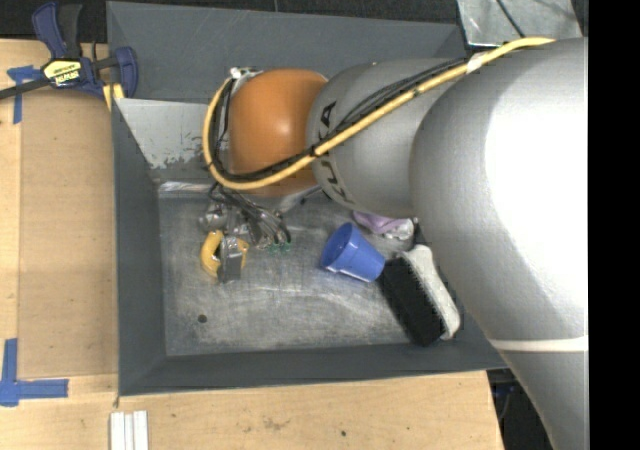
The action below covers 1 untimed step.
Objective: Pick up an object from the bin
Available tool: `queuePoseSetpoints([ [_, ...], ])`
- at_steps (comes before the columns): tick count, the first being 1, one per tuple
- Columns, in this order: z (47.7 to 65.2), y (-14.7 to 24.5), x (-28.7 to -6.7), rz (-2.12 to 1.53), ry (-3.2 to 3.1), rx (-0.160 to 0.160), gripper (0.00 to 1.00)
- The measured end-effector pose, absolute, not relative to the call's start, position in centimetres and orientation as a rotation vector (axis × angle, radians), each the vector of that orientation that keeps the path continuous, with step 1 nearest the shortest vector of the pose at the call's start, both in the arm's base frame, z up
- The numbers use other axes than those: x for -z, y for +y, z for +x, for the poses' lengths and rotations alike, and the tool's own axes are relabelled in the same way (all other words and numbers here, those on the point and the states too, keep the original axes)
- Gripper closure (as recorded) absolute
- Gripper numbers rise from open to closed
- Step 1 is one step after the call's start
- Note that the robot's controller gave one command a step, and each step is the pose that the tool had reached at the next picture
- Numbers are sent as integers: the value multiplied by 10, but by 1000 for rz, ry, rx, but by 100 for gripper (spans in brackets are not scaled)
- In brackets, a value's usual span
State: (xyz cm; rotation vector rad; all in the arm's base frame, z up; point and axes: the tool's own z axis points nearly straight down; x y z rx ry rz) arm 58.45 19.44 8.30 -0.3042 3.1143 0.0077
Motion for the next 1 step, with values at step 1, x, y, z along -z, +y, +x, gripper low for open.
queuePoseSetpoints([
  [1, 585, 194, -83, -304, 3114, -8, 100],
])
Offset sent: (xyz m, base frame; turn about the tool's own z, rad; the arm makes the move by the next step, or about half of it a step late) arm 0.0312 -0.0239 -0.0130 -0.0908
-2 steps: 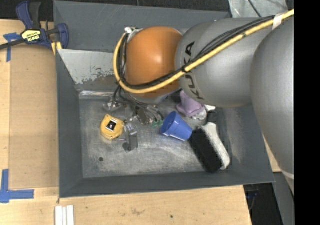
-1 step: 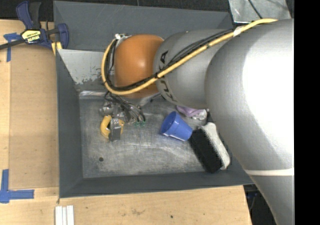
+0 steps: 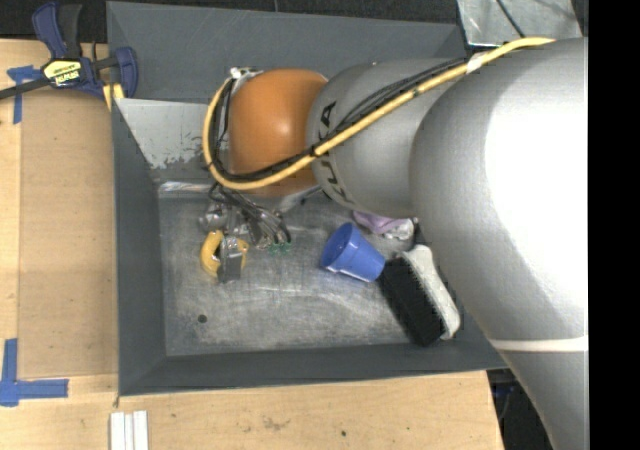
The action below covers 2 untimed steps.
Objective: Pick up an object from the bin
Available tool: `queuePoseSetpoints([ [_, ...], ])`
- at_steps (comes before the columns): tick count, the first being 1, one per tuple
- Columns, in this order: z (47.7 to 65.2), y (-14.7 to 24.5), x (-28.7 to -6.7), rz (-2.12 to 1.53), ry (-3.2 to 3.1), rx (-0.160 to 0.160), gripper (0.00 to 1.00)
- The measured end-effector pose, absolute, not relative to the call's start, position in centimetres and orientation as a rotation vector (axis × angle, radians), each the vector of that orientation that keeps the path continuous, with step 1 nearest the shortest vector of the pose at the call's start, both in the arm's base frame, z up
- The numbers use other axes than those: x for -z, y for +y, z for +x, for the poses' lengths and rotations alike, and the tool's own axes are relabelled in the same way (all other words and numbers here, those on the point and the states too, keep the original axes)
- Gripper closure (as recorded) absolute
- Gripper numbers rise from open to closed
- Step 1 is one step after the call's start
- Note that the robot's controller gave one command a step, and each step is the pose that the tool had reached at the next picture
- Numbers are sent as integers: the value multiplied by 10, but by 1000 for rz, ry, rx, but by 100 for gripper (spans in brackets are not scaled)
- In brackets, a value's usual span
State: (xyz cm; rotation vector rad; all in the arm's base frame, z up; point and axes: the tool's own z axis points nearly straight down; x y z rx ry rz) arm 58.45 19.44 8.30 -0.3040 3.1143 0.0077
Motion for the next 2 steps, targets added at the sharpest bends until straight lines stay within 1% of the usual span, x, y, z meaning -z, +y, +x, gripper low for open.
queuePoseSetpoints([
  [1, 595, 190, -81, -362, 3121, -15, 100],
  [2, 594, 207, -213, -371, 3117, -1, 100],
])
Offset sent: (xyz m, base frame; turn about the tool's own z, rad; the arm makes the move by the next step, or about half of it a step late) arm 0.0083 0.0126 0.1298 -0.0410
